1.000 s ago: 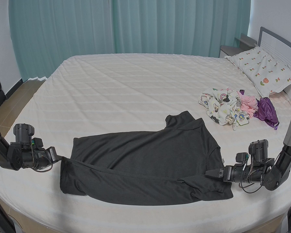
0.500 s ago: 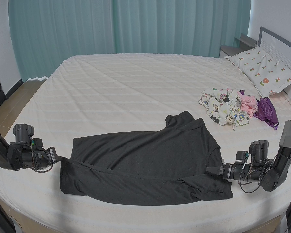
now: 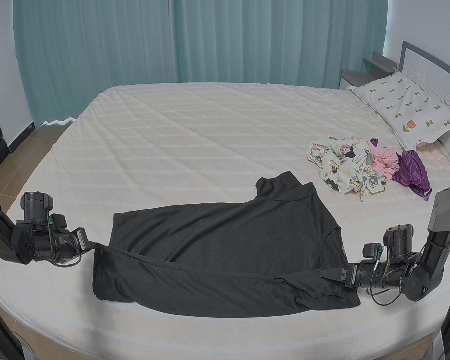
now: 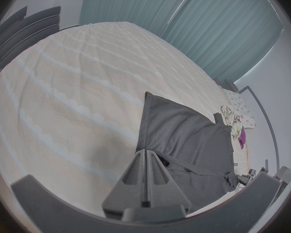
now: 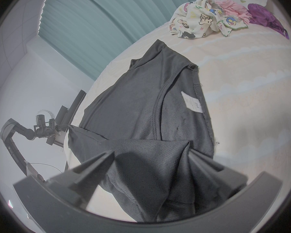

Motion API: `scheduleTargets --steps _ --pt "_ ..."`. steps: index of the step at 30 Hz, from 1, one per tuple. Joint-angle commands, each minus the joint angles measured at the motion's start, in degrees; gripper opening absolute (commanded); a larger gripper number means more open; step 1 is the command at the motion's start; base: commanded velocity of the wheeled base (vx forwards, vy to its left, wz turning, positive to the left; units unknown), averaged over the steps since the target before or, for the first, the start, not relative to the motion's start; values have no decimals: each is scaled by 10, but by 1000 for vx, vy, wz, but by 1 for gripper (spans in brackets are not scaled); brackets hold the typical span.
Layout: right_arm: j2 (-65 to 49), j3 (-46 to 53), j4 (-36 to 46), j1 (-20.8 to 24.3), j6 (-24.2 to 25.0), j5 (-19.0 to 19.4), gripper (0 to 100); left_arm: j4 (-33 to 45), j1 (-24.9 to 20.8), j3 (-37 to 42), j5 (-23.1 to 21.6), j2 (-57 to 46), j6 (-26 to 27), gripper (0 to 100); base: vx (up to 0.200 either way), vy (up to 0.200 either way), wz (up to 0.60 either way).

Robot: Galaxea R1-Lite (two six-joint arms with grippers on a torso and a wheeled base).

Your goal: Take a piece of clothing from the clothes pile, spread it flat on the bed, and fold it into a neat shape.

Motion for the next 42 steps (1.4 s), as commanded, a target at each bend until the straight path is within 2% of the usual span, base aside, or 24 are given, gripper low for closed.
scheduleTargets --steps 1,4,9,13,19,23,32,42 --pt "-1 0 -1 -3 4 2 0 -1 0 1 0 0 0 0 0 0 0" --pt "-2 0 -1 -8 10 2 0 -1 0 1 0 1 0 0 0 0 0" --pt "-5 1 -23 -21 47 4 0 0 0 5 0 1 -1 0 0 0 0" --pt "-12 6 -66 -24 92 6 0 0 0 11 1 -5 -7 0 0 0 0" --pt "-14 23 -120 -37 114 7 0 -1 12 23 1 -20 -21 0 0 0 0" --pt "-12 27 -146 -44 121 7 0 0 19 34 1 -35 -22 0 0 0 0" --pt "-10 26 -148 -47 121 5 0 -5 29 60 -1 -33 -34 0 0 0 0" --pt "26 11 -148 -63 120 5 0 -8 28 43 -4 -2 -46 0 0 0 0"
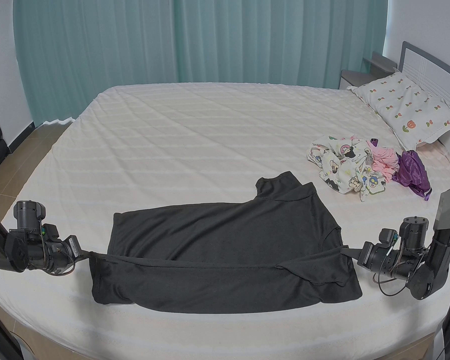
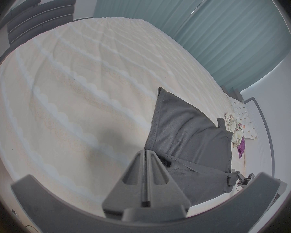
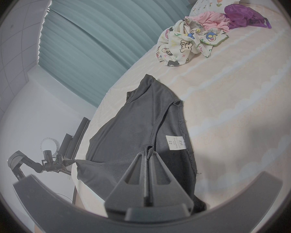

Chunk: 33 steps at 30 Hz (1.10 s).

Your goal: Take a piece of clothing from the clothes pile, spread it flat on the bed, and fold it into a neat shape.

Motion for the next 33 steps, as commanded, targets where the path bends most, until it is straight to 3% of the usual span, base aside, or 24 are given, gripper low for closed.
scheduleTargets --steps 1,12,16,33 --pt "22 -11 0 -7 0 -1 0 -2 -1 -13 -3 27 -4 0 0 0 0" --pt "29 -26 0 -21 1 1 0 -50 -19 -29 -5 75 -6 0 0 0 0" --pt "43 -26 -4 -25 1 2 0 -52 -35 -34 -3 77 -30 0 0 0 0" --pt "88 -65 -23 1 1 -3 0 -49 -27 -36 12 94 -62 0 0 0 0"
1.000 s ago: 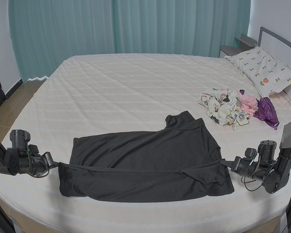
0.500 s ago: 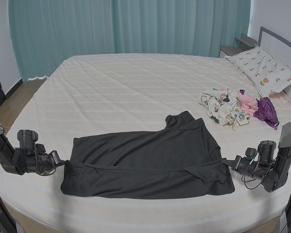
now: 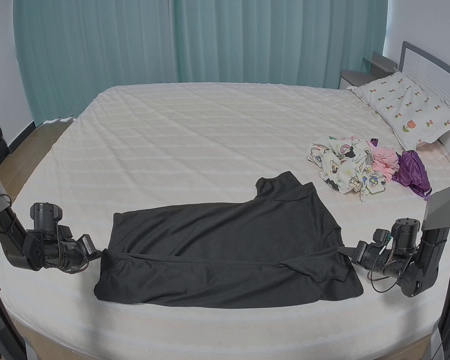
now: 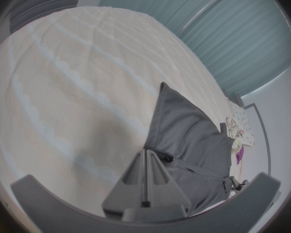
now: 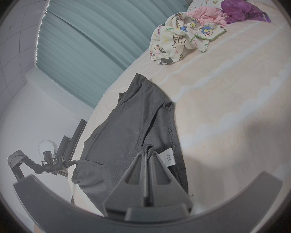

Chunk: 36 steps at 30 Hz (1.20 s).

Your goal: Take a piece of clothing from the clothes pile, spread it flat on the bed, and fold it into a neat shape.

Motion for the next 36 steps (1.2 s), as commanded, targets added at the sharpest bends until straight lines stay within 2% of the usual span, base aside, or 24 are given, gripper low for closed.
scheduleTargets --steps 1,6,13,14,15,16,23,26,29,30,31,32,33,34,36 --pt "19 -16 -1 10 0 -3 0 1 7 6 8 4 -2 0 0 0 0" --pt "30 -37 -1 12 1 -6 0 -1 9 0 27 20 -3 0 0 0 0" --pt "31 -39 -1 7 1 -6 0 -1 7 -5 27 37 -4 0 0 0 0" --pt "31 -39 -1 7 1 -6 0 -1 7 -5 27 37 -4 100 0 0 0" --pt "35 -38 -1 10 1 -6 0 -1 5 -6 27 37 -5 100 0 0 0" --pt "36 -38 -3 11 1 -7 100 -1 4 -5 26 37 -6 100 0 0 0" --pt "8 -13 -25 2 12 -14 100 -1 6 -5 22 30 -30 100 0 0 0" --pt "-53 3 -24 -9 64 -39 100 -1 9 0 12 13 -52 100 0 0 0" --pt "-93 22 -16 -5 86 -58 100 -1 17 8 -25 -2 -57 100 0 0 0" --pt "-117 41 -10 3 102 -79 100 -1 30 19 -71 -15 -57 100 0 0 0" --pt "-119 42 -10 5 102 -82 100 -1 32 20 -75 -16 -57 100 0 0 0" --pt "-146 74 -6 33 136 -119 100 -1 49 26 -130 -27 -58 100 0 0 0" --pt "-149 81 -6 40 146 -130 100 -1 53 28 -139 -28 -58 100 0 0 0" --pt "-161 100 -6 61 176 -162 100 -1 62 31 -160 -28 -57 100 0 0 0" --pt "-172 118 -5 85 204 -200 100 -1 72 33 -174 -25 -58 100 0 0 0"
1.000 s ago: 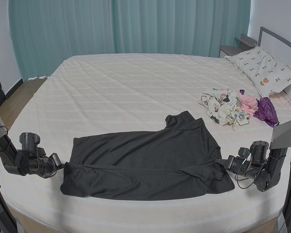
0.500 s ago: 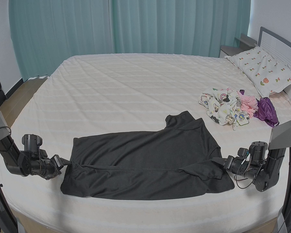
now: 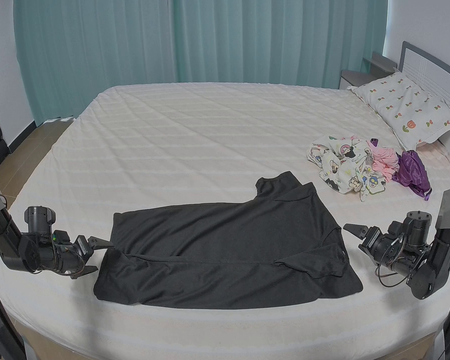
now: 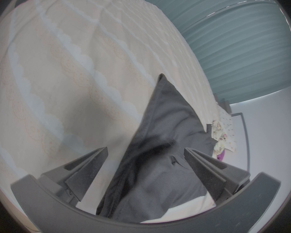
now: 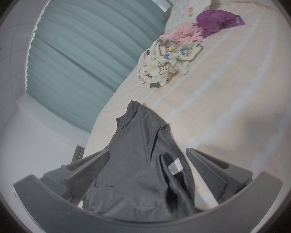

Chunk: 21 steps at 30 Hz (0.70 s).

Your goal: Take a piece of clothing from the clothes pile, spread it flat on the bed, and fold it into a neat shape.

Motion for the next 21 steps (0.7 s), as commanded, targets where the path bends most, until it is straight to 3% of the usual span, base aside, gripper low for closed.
scheduleTargets --steps 1,3,4,8,15,21 --pt "-78 81 6 82 75 -89 100 0 46 18 -62 -23 -5 100 0 0 0" --pt "-76 92 6 93 82 -100 100 0 49 20 -69 -21 -6 100 0 0 0" --pt "-68 109 4 116 103 -119 100 0 50 26 -87 -13 -10 100 0 0 0" --pt "-67 119 6 141 156 -135 100 0 46 33 -93 -12 -12 100 0 0 0" --pt "-49 147 1 159 164 -141 100 -1 45 33 -91 -9 -11 100 0 0 0" --pt "-9 109 -5 168 168 -143 100 -1 41 34 -91 -9 -8 100 0 0 0"
